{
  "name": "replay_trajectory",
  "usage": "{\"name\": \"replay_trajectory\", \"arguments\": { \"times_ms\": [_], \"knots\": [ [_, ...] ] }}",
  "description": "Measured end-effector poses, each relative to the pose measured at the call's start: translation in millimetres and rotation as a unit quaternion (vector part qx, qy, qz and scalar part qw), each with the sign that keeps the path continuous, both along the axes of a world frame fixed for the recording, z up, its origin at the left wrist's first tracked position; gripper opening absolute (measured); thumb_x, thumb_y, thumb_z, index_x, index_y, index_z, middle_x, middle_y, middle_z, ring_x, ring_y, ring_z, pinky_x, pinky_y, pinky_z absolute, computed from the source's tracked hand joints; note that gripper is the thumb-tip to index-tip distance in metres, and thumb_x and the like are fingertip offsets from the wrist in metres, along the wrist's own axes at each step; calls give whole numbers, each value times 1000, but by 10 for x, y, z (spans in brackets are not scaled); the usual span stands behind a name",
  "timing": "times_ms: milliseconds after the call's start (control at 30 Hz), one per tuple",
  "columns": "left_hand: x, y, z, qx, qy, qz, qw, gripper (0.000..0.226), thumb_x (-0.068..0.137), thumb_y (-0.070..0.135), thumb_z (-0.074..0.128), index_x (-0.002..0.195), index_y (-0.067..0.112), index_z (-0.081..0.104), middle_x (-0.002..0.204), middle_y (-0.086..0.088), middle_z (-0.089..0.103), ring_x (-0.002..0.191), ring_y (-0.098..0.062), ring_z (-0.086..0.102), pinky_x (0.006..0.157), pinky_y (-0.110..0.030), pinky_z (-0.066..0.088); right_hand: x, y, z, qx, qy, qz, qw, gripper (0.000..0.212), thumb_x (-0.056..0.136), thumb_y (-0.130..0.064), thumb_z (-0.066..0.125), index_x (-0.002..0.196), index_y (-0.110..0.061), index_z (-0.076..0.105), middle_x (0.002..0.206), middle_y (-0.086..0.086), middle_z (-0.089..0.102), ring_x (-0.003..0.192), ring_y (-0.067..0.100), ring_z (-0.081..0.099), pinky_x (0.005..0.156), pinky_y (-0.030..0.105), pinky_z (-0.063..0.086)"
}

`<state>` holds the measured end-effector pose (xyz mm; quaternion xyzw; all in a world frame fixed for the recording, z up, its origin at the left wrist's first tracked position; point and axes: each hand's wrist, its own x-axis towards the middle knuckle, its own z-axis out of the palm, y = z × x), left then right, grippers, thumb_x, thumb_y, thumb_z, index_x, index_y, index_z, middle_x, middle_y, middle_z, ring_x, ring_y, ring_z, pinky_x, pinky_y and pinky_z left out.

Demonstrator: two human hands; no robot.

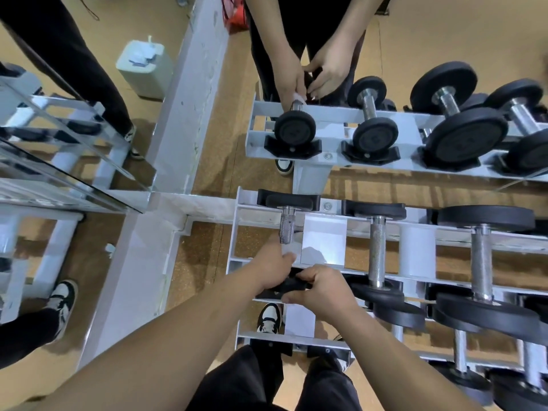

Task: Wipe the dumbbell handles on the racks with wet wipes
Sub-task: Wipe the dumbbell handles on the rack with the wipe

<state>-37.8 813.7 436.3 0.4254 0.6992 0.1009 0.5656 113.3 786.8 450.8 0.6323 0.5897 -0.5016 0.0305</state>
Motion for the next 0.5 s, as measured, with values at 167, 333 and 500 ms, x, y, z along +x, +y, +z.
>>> {"name": "replay_trajectory", "arguments": {
  "times_ms": [167,333,500],
  "knots": [
    [-59,-68,412,117,107,84,984,28,103,18,50,131,16,50,104,-7,67,85,-20,63,69,-32,49,173,-3,301,-97,147,-169,970,33,86,-14,83,115,-20,69,111,-3,71,101,11,68,88,18,54],
    [458,-20,851,11,-255,212,943,30,98,21,65,126,10,62,111,-14,74,95,-26,71,78,-35,55,576,193,629,-162,331,-358,858,36,95,-36,72,123,-13,71,121,10,75,111,26,72,102,46,56],
    [1114,-30,933,-106,-463,271,837,45,103,36,58,132,1,62,110,-18,68,98,-26,67,79,-35,60,1136,230,731,-245,464,-361,771,53,98,-42,63,138,-7,61,135,15,67,129,27,61,115,44,43]
  ]
}}
